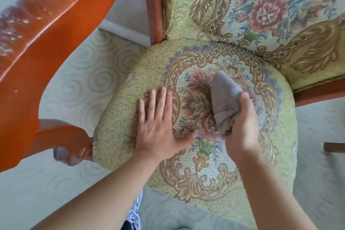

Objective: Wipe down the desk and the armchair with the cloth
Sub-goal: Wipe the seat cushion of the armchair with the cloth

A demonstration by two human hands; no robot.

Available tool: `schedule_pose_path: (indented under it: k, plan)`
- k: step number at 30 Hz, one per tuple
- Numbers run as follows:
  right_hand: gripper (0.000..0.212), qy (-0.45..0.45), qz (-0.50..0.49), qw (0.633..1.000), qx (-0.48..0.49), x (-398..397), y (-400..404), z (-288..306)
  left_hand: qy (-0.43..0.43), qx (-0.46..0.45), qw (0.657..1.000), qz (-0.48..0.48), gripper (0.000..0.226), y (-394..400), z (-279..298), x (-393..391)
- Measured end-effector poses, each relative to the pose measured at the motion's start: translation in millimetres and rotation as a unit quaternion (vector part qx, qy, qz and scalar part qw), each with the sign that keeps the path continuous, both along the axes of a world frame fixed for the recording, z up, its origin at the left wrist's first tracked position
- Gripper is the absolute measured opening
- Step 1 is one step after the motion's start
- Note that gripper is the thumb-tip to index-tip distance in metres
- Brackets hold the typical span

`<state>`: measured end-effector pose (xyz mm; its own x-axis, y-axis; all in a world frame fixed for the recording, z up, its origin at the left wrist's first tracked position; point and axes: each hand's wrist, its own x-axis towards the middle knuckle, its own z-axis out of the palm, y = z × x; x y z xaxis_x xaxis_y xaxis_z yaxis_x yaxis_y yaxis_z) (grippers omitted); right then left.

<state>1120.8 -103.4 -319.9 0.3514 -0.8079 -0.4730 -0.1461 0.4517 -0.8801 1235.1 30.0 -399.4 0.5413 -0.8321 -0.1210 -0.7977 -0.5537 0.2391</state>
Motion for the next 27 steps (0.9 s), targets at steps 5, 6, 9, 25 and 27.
schedule_pose_path:
  k: [5,6,9,25,27]
  plan:
    - [0.053,0.051,-0.169,0.969,-0.174,52.9,-45.6,13.0,0.003,0.006,1.0,-0.004,0.123,-0.4,0.8,2.0]
    - [0.056,0.078,-0.17,0.96,-0.21,67.3,-51.9,9.5,0.0,0.009,1.0,-0.004,0.124,-0.4,0.6,2.1]
    - [0.06,0.203,-0.057,0.941,-0.263,109.8,-61.2,-13.5,-0.006,0.011,1.0,-0.006,0.125,-0.6,-1.3,4.2]
    - [0.031,-0.015,0.05,0.998,0.028,70.1,-52.7,2.7,-0.021,0.016,1.0,-0.009,0.122,0.1,-5.9,4.0]
    - [0.027,-0.109,-0.095,0.987,0.075,58.1,-73.7,20.9,-0.021,0.018,1.0,-0.01,0.122,-0.4,-6.2,4.2]
